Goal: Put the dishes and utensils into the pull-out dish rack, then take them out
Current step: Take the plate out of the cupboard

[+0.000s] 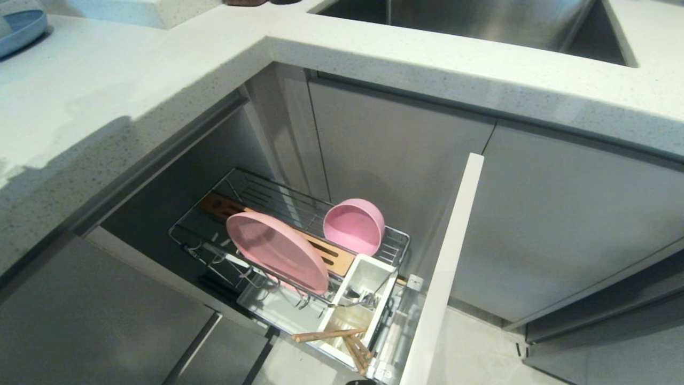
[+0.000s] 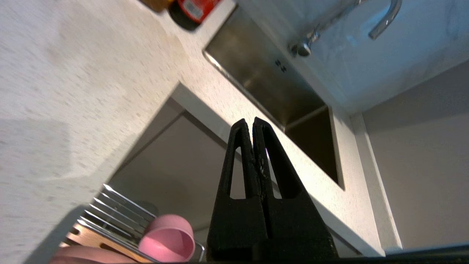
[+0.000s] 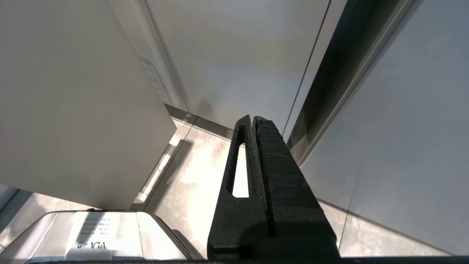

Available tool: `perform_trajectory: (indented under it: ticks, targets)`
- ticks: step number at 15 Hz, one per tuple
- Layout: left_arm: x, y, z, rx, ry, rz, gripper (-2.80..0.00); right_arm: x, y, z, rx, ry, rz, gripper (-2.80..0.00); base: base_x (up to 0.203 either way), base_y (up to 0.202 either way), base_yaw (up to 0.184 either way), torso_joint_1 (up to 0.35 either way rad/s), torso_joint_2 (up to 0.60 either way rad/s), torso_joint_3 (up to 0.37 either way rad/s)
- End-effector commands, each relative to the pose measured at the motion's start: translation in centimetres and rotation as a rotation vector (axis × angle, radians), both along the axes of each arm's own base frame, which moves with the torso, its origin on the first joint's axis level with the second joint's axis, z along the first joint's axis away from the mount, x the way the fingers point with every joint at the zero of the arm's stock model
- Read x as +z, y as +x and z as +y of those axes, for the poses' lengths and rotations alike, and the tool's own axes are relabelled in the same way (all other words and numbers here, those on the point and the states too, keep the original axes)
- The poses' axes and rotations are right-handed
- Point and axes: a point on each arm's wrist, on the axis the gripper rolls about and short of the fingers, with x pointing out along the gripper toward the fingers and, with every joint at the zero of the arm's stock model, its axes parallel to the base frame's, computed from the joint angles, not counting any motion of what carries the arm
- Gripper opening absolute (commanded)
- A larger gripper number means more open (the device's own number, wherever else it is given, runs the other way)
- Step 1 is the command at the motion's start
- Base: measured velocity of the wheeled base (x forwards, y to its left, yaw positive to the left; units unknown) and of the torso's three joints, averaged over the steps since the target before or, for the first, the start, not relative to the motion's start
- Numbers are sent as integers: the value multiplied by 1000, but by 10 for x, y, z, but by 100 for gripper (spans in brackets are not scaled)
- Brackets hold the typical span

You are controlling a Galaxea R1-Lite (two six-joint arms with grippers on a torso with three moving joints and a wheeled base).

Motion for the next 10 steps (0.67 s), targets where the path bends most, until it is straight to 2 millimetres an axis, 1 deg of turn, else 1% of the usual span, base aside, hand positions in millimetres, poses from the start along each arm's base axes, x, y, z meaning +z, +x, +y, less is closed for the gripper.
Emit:
perform_trajectory:
  ticks: [1,4,6,7,10]
  targets:
    - [-5,9,-17,-47,18,35,-280,0,0,0,0,1,0,-280,0,0,0,0,0,0]
    - [-13,13,-35,-74,21,83,-280,0,0,0,0,0,0,-280,0,0,0,0,0,0]
    - [-25,16,-49,-66,41,127,-280,0,0,0,0,0,1,-280,0,0,0,0,0,0]
    - [-33,20,-57,-57,55,150,-280,0,0,0,0,0,0,-280,0,0,0,0,0,0]
    - [-50,26,-67,-43,33,211,-280,0,0,0,0,0,2,-280,0,0,0,0,0,0]
